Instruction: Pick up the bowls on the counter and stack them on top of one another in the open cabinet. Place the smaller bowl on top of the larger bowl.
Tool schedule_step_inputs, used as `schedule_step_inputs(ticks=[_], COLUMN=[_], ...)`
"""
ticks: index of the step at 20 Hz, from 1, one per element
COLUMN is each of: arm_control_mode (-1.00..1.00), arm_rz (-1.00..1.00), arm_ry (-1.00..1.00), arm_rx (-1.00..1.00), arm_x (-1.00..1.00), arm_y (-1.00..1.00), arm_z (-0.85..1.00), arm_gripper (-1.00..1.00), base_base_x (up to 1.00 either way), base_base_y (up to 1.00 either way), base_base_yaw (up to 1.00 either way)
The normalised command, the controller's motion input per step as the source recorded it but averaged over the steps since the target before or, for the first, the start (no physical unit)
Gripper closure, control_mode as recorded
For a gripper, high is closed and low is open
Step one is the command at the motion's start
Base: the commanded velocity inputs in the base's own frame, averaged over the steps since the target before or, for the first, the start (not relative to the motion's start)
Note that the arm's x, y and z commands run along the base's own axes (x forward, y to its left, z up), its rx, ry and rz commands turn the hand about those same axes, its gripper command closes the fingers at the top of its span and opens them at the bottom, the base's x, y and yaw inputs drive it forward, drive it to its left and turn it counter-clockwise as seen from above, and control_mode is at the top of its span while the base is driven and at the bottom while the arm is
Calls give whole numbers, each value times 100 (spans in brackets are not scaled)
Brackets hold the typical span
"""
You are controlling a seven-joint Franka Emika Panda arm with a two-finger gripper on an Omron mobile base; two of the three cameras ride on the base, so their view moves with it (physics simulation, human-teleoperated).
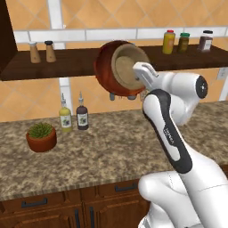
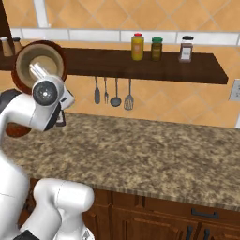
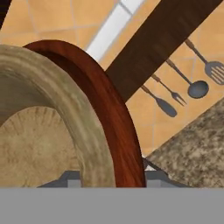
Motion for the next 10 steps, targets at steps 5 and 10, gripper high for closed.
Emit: schedule_step_inputs(ticks=[5, 10], arm_control_mode=[-100, -100], arm_rz=[-19, -10], arm_ry=[24, 42], arm_rx=[15, 3], arm_x=[99, 100], arm_y=[-10, -4], arm_z=[100, 51], arm_gripper=[100, 100], base_base_x=[0, 0], base_base_y=[0, 0], base_base_yaw=[0, 0])
